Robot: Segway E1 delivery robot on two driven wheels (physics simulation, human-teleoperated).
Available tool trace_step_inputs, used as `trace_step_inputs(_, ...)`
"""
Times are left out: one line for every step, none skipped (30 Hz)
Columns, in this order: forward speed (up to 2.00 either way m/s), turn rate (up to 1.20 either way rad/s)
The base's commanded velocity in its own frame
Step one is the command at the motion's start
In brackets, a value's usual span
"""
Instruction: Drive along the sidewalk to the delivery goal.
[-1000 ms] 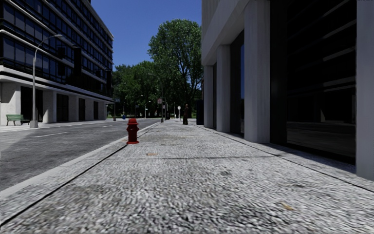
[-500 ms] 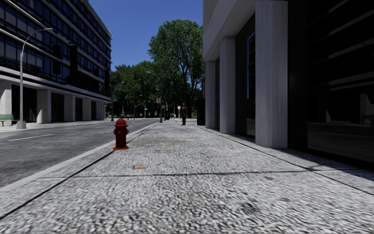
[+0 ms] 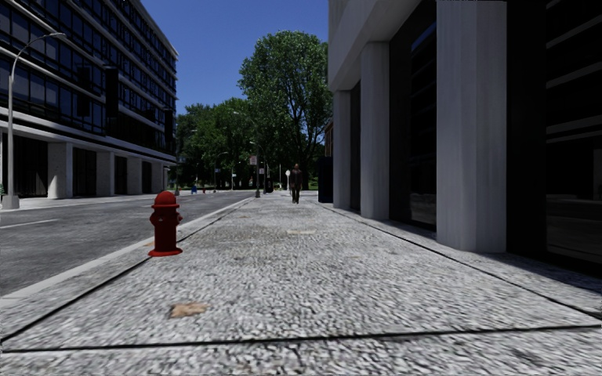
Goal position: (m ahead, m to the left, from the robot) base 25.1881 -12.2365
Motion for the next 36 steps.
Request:
trace_step_inputs(2.00, 0.00)
trace_step_inputs(2.00, 0.00)
trace_step_inputs(2.00, 0.00)
trace_step_inputs(2.00, 0.00)
trace_step_inputs(2.00, 0.00)
trace_step_inputs(2.00, 0.00)
trace_step_inputs(2.00, 0.00)
trace_step_inputs(2.00, 0.00)
trace_step_inputs(2.00, 0.00)
trace_step_inputs(2.00, 0.00)
trace_step_inputs(2.00, 0.00)
trace_step_inputs(2.00, 0.00)
trace_step_inputs(2.00, 0.00)
trace_step_inputs(2.00, 0.00)
trace_step_inputs(2.00, 0.00)
trace_step_inputs(2.00, 0.00)
trace_step_inputs(2.00, 0.00)
trace_step_inputs(2.00, 0.00)
trace_step_inputs(2.00, 0.00)
trace_step_inputs(2.00, 0.00)
trace_step_inputs(2.00, 0.00)
trace_step_inputs(2.00, 0.00)
trace_step_inputs(2.00, 0.00)
trace_step_inputs(2.00, 0.00)
trace_step_inputs(2.00, 0.00)
trace_step_inputs(2.00, 0.00)
trace_step_inputs(2.00, 0.00)
trace_step_inputs(2.00, 0.00)
trace_step_inputs(2.00, 0.00)
trace_step_inputs(2.00, 0.00)
trace_step_inputs(2.00, 0.00)
trace_step_inputs(2.00, 0.00)
trace_step_inputs(2.00, 0.00)
trace_step_inputs(2.00, 0.00)
trace_step_inputs(2.00, 0.00)
trace_step_inputs(2.00, 0.00)
